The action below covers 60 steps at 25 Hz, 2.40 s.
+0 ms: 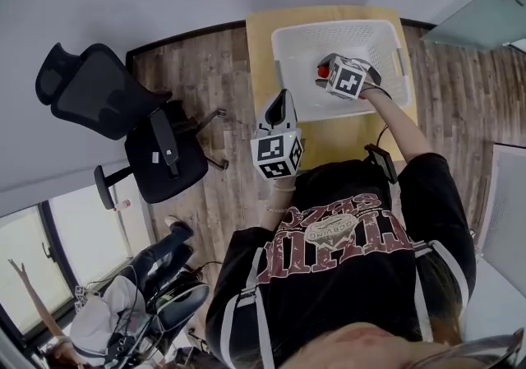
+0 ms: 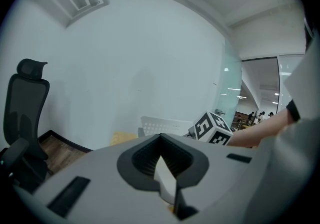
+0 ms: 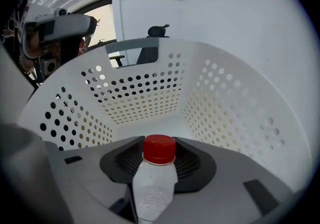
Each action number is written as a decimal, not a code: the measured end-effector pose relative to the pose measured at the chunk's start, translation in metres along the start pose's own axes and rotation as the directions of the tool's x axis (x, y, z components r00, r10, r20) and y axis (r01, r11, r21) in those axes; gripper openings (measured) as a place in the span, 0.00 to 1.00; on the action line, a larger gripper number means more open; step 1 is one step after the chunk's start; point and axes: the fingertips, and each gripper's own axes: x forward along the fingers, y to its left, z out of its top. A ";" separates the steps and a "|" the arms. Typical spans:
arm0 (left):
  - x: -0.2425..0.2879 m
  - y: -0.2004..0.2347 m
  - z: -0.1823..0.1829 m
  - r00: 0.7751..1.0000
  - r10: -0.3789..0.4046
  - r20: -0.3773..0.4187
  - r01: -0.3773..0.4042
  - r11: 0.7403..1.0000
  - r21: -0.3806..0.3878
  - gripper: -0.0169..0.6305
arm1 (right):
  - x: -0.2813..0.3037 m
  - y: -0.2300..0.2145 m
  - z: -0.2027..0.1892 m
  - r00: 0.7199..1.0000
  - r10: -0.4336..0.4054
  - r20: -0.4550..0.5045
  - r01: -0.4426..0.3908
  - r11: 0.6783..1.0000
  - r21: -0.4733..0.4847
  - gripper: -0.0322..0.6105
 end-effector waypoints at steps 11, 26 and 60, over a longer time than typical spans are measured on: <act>0.006 -0.021 0.007 0.999 -0.036 0.012 0.035 0.998 0.046 0.10 | -0.066 -0.032 -0.013 0.958 -0.186 0.216 0.135 0.964 0.230 0.31; 0.008 -0.022 0.008 0.999 -0.039 0.004 0.038 0.997 0.062 0.10 | -0.130 -0.048 0.007 0.780 -0.415 0.469 0.263 0.897 0.357 0.26; 0.031 -0.085 0.034 0.978 -0.210 0.016 0.207 0.973 0.102 0.10 | -0.283 -0.014 0.022 0.623 -0.562 0.544 0.387 0.826 0.410 0.26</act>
